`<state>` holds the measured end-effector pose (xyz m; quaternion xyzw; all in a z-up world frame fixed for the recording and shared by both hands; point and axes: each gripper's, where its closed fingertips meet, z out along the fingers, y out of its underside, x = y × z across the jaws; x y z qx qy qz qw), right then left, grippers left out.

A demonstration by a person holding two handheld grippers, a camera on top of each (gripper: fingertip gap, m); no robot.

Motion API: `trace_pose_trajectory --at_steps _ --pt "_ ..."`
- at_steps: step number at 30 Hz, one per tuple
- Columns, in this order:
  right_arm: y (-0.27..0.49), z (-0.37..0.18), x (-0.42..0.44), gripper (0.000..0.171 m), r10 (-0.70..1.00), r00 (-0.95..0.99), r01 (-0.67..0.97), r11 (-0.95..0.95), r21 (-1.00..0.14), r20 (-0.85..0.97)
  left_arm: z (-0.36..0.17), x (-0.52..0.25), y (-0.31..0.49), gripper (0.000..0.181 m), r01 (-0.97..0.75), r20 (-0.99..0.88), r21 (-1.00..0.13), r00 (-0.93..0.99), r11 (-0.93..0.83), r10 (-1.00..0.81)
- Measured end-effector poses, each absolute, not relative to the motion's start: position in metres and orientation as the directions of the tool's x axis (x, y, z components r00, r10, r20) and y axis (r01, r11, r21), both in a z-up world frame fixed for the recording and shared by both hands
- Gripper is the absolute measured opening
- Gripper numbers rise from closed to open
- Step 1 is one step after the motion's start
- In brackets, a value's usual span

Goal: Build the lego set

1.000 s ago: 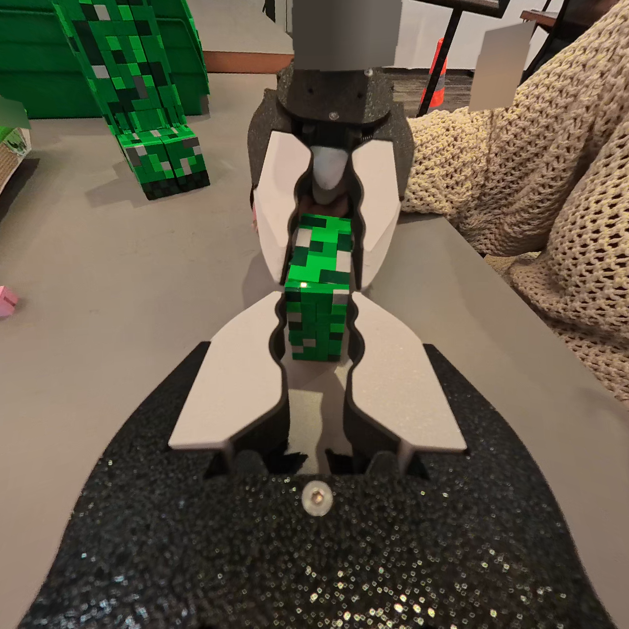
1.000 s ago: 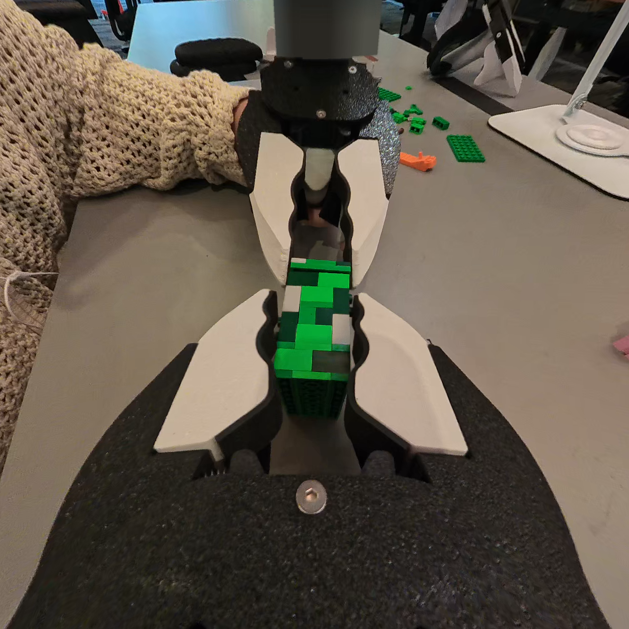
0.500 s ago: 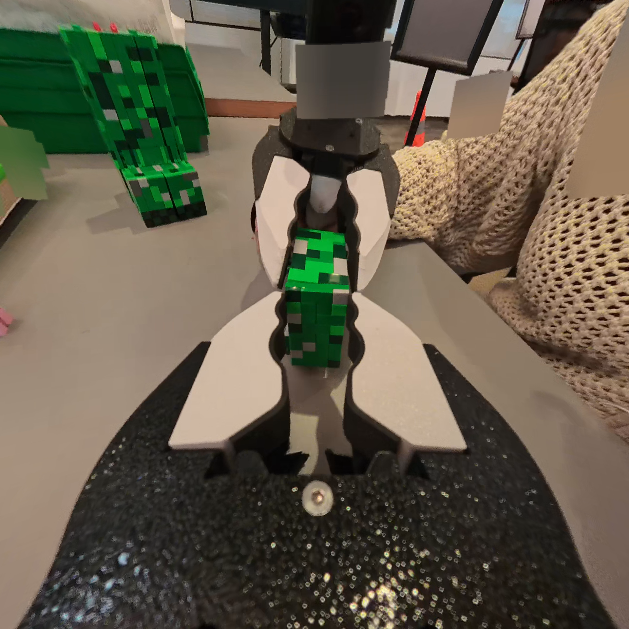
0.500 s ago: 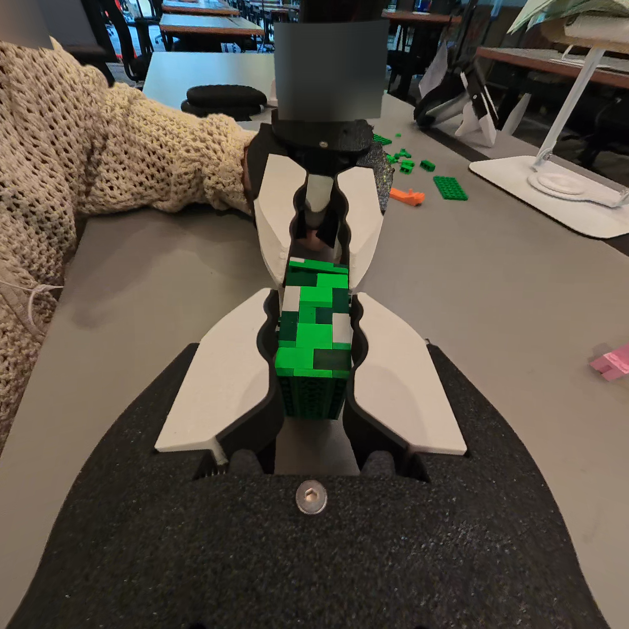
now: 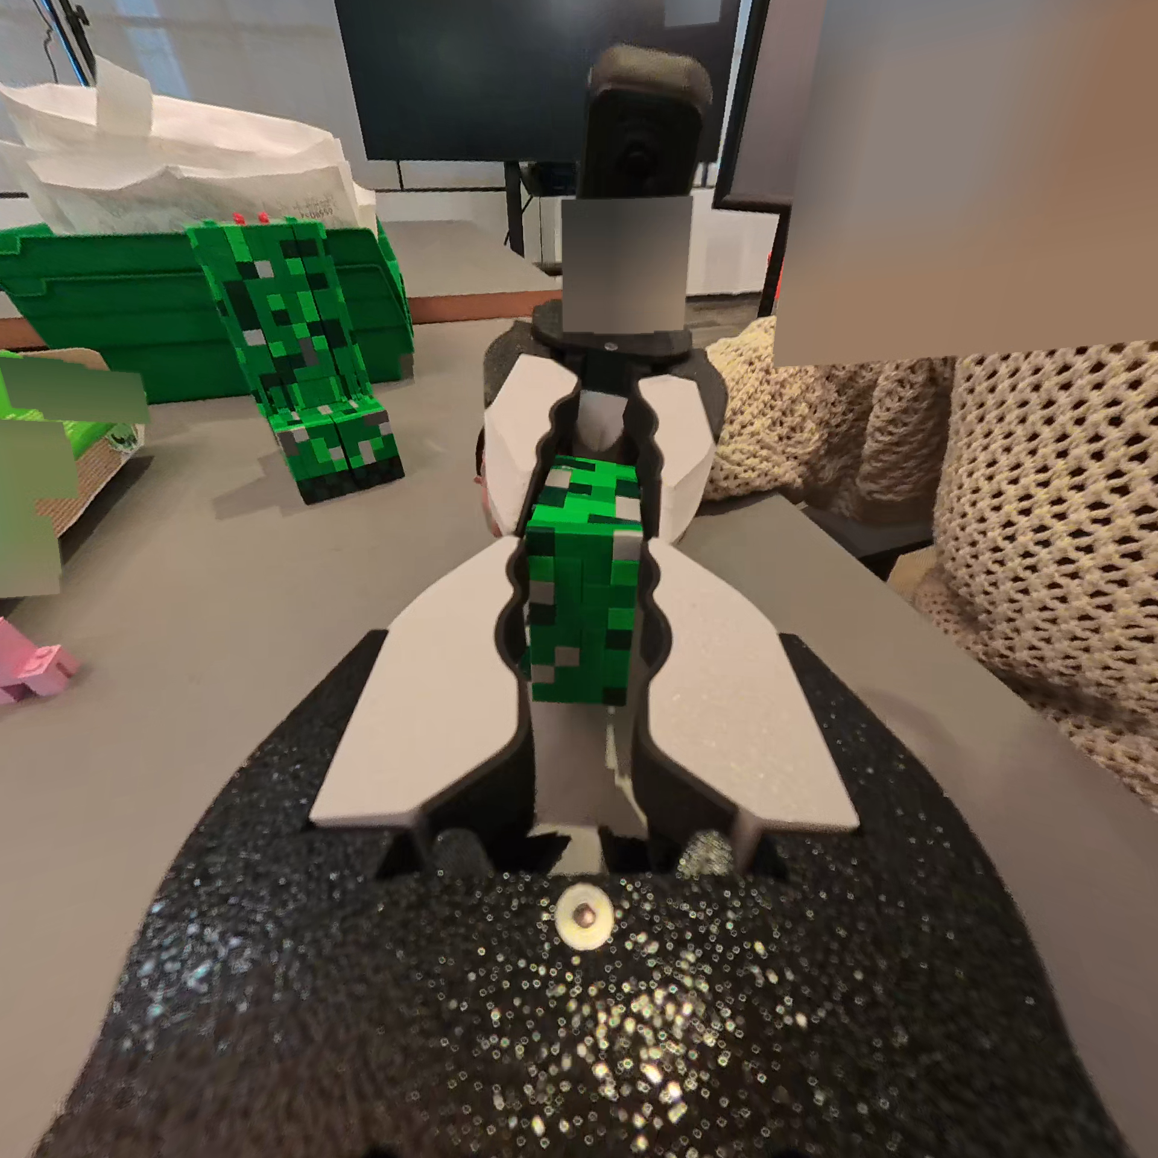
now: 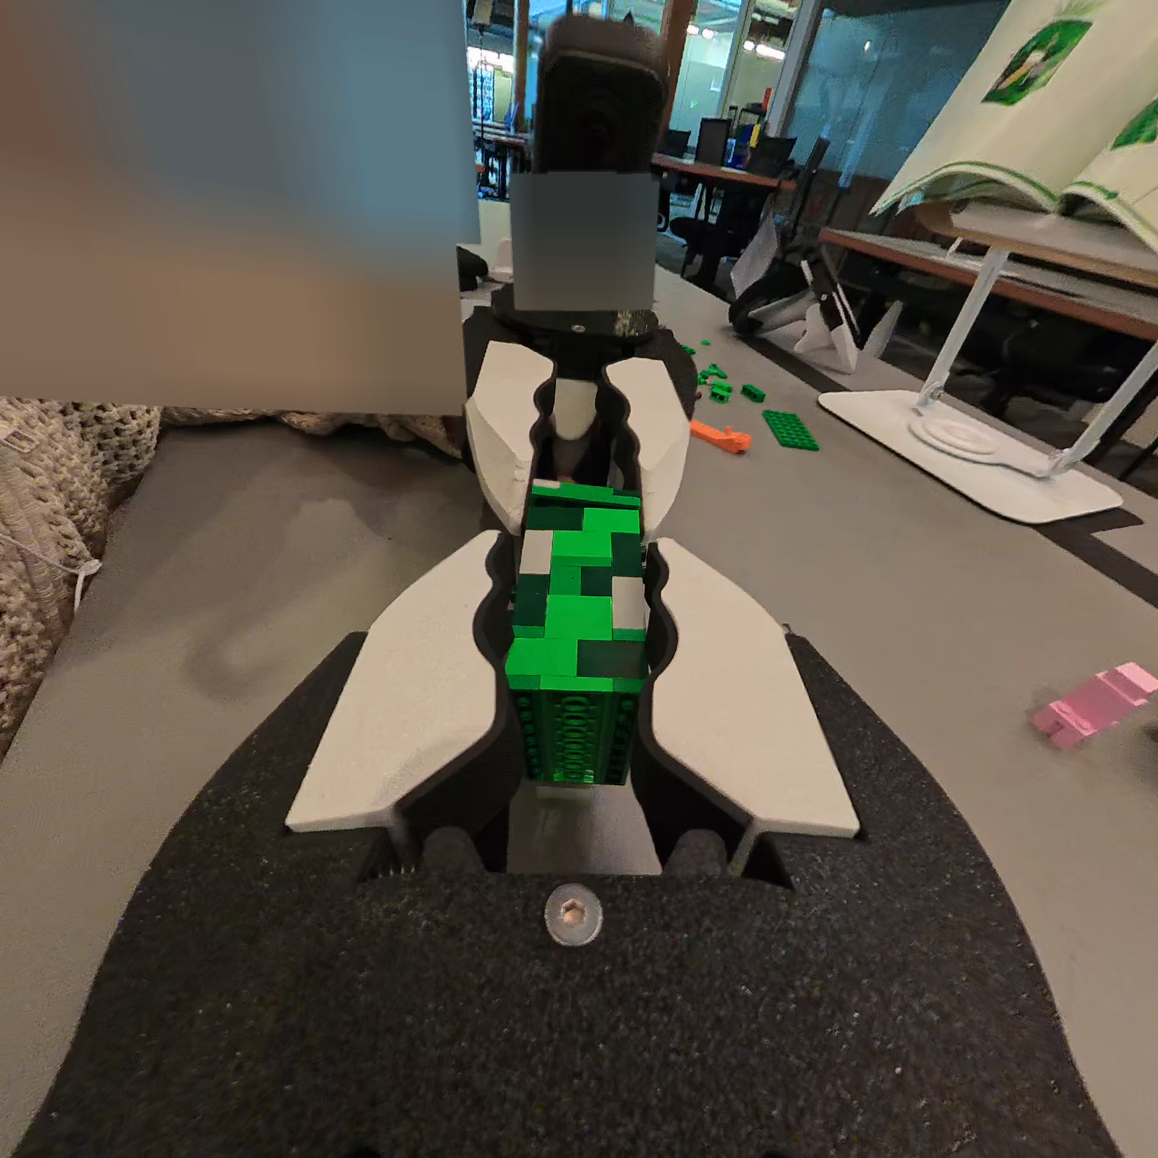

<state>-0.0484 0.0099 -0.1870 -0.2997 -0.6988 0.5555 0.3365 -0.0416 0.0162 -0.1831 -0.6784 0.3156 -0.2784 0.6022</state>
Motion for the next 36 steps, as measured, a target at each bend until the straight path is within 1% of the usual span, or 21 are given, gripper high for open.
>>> trace_pose_trajectory --at_steps 6,14,20,26,31,34,36 --pt "0.009 -0.181 -0.048 0.040 0.799 -0.583 0.004 0.184 -0.983 0.148 -0.178 -0.040 0.016 0.033 -0.063 -0.007 -0.997 0.648 -0.044 -0.762" --pt "0.009 -0.181 -0.048 0.039 0.789 -0.611 0.048 0.115 -0.992 0.062 -0.181 -0.040 0.017 0.033 -0.093 -0.036 -0.995 0.651 -0.033 -0.758" --pt "0.010 -0.182 -0.049 0.039 0.796 -0.603 0.056 0.115 -0.992 0.058 -0.184 -0.042 0.017 0.033 -0.109 -0.042 -0.993 0.655 -0.039 -0.755" --pt "0.012 -0.185 -0.052 0.039 0.806 -0.588 0.073 0.136 -0.988 0.067 -0.188 -0.045 0.019 0.032 -0.083 0.025 -0.991 0.648 -0.102 -0.762" --pt "0.014 -0.187 -0.053 0.040 0.804 -0.594 0.110 0.119 -0.987 0.031 -0.190 -0.047 0.021 0.033 -0.077 0.048 -0.989 0.654 -0.130 -0.755" --pt "0.015 -0.188 -0.055 0.040 0.804 -0.594 0.123 0.109 -0.986 0.015 -0.194 -0.052 0.024 0.033 -0.097 0.050 -0.984 0.663 -0.152 -0.747" --pt "0.016 -0.186 -0.055 0.040 0.800 -0.600 0.128 0.087 -0.988 -0.007 -0.197 -0.062 0.027 0.033 -0.129 0.043 -0.974 0.704 -0.186 -0.709"
